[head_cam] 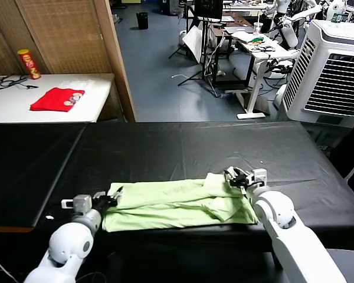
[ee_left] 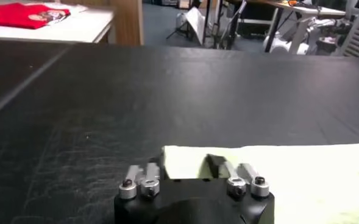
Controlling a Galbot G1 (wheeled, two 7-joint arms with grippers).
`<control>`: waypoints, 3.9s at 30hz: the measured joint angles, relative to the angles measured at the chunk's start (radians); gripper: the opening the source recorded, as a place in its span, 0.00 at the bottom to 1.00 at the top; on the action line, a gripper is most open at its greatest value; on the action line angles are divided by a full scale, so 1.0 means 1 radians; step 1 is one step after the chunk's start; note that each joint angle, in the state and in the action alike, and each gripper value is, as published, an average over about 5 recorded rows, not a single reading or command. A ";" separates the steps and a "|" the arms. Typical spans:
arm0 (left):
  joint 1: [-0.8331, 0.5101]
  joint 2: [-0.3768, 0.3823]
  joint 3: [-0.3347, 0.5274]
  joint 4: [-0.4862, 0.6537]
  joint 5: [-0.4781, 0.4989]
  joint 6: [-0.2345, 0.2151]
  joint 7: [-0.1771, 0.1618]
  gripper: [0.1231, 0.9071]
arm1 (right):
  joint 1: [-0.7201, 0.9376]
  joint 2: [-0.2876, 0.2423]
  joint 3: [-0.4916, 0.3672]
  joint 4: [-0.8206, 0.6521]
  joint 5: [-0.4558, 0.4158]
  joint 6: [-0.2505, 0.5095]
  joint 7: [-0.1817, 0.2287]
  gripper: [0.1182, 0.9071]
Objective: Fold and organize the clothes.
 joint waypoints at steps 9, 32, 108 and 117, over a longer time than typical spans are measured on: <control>0.003 -0.018 0.003 0.018 0.116 -0.065 -0.011 0.01 | -0.040 0.039 0.023 0.012 -0.030 0.029 0.067 0.00; 0.133 -0.022 -0.096 -0.123 0.063 -0.087 0.010 0.85 | -0.180 -0.013 0.114 0.179 -0.029 0.055 -0.034 0.86; 0.018 -0.155 0.266 -0.235 -0.004 -0.029 -0.095 0.05 | -0.344 0.097 0.207 0.252 -0.172 0.065 -0.030 0.86; 0.018 -0.205 0.313 -0.207 0.045 -0.044 -0.090 0.06 | -0.325 0.099 0.184 0.233 -0.175 0.080 -0.052 0.86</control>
